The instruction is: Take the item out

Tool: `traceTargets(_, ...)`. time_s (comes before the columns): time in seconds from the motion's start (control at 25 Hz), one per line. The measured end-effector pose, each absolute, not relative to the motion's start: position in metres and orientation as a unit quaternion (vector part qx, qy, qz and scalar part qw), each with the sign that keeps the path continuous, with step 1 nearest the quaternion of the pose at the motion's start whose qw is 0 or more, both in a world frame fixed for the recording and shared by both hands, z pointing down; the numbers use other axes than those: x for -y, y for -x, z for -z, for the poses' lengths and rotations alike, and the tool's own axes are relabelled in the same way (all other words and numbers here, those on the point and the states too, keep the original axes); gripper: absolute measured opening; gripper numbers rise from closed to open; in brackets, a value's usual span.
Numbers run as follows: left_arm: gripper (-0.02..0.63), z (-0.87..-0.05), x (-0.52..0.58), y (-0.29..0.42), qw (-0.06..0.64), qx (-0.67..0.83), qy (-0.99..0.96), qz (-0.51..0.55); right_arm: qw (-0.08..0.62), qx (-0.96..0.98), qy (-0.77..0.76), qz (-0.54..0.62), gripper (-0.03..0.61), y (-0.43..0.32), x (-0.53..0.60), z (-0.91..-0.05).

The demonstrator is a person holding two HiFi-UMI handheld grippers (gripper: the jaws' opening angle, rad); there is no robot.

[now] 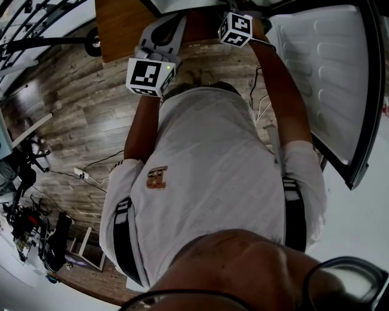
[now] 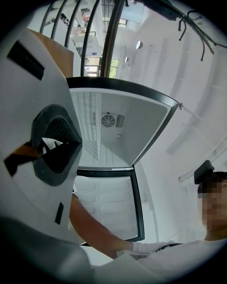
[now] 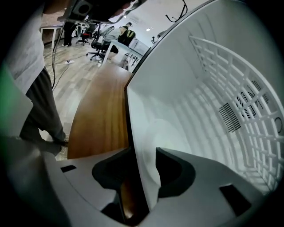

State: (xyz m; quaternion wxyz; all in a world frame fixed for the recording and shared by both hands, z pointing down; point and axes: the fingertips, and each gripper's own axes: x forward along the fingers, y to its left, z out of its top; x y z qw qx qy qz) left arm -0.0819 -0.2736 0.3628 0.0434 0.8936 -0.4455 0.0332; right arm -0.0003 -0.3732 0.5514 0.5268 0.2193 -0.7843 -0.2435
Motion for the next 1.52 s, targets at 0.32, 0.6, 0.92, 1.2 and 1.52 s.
traceTargets(0.32, 0.018, -0.366, 0.274, 0.085, 0.051, 0.447, -0.892, -0.037, 0.546, 0.773, -0.206, 0.249, 0.172, -0.003, 0.375, -0.554)
traceTargets(0.6, 0.018, -0.370, 0.273, 0.083, 0.055, 0.446, -0.892, -0.041, 0.543, 0.770, -0.215, 0.258, 0.146, -0.006, 0.374, -0.555)
traceTargets(0.92, 0.018, -0.378, 0.274, 0.083, 0.056, 0.442, -0.894, -0.044, 0.536, 0.767, -0.224, 0.272, 0.094, -0.002, 0.369, -0.559)
traceTargets(1.2, 0.018, -0.378, 0.272, 0.072, 0.057, 0.436, -0.897, -0.046, 0.530, 0.759, -0.232, 0.298, 0.080, -0.008, 0.360, -0.556)
traceTargets(1.52, 0.018, -0.374, 0.274, 0.075, 0.058, 0.431, -0.899, -0.049, 0.522, 0.746, -0.249, 0.331, 0.067, -0.003, 0.354, -0.547)
